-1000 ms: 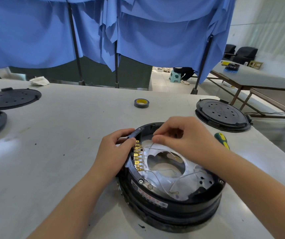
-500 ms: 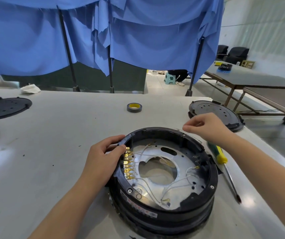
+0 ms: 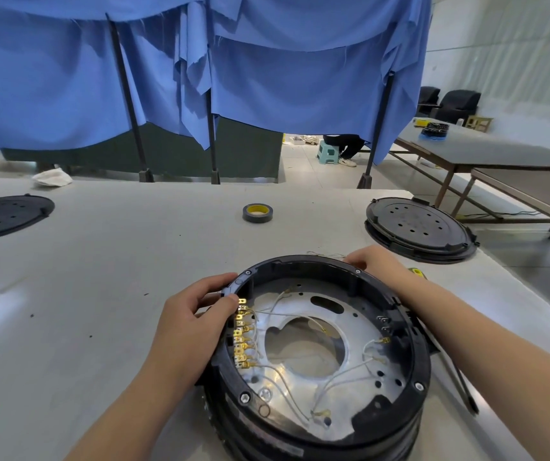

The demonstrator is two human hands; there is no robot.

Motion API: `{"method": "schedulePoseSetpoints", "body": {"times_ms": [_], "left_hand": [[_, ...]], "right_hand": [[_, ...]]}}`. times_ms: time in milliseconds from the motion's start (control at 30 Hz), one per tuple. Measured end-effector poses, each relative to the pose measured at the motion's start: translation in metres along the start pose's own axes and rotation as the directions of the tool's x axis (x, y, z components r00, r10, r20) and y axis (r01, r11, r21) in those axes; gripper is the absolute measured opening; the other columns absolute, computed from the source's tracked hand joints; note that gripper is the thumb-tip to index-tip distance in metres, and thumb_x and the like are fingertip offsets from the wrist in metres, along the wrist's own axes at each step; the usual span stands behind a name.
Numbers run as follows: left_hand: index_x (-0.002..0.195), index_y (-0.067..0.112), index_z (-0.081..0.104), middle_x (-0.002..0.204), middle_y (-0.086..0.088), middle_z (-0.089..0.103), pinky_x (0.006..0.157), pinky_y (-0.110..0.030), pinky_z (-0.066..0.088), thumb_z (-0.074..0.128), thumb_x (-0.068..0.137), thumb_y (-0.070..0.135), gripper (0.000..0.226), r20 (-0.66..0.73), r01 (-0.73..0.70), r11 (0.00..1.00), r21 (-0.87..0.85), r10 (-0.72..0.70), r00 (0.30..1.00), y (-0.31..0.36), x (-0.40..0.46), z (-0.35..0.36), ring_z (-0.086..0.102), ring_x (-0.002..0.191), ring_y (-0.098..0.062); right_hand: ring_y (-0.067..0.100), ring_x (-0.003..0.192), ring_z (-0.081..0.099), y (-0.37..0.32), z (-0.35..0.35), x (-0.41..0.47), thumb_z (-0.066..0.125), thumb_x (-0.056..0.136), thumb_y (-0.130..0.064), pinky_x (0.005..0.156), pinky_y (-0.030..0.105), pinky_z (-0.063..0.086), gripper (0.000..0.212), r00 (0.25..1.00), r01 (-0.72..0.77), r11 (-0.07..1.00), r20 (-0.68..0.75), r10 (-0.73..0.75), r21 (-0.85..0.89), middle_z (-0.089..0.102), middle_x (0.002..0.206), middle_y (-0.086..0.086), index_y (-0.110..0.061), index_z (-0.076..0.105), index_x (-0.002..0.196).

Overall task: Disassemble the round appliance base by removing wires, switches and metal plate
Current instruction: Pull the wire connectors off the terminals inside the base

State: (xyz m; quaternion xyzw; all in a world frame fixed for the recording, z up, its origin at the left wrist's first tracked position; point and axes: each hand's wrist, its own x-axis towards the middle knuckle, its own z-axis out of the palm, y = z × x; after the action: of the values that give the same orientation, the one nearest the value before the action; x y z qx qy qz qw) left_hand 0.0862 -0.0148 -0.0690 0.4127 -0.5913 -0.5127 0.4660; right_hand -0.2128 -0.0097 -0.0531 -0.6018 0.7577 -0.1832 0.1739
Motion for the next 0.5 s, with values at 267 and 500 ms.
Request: {"method": "schedulePoseSetpoints", "body": {"times_ms": [267, 500], "left_hand": [[0.084, 0.046, 0.075, 0.083, 0.007, 0.076, 0.053, -0.009, 0.048, 0.065, 0.086, 0.008, 0.039, 0.003, -0.008, 1.000, 0.004, 0.008, 1.000, 0.001, -0.001, 0.000, 0.070, 0.072, -0.005], [0.083, 0.045, 0.076, 0.083, 0.005, 0.076, 0.053, -0.008, 0.048, 0.066, 0.086, 0.008, 0.038, -0.009, -0.008, 1.000, 0.000, 0.008, 1.000, 0.003, -0.002, 0.001, 0.070, 0.070, -0.004]], "right_hand": [[0.011, 0.070, 0.052, 0.003, 0.002, 0.012, 0.070, 0.083, -0.002, 0.064, 0.023, 0.044, 0.010, 0.998, 0.009, 0.995, -0.067, -0.002, 0.097, 0.063, 0.074, -0.004, -0.011, 0.075, 0.086], [0.006, 0.065, 0.051, 0.001, 0.003, 0.016, 0.070, 0.084, -0.006, 0.063, 0.019, 0.043, 0.009, 0.990, 0.058, 0.991, -0.136, -0.041, 0.119, 0.063, 0.071, -0.009, -0.012, 0.076, 0.089]]}}
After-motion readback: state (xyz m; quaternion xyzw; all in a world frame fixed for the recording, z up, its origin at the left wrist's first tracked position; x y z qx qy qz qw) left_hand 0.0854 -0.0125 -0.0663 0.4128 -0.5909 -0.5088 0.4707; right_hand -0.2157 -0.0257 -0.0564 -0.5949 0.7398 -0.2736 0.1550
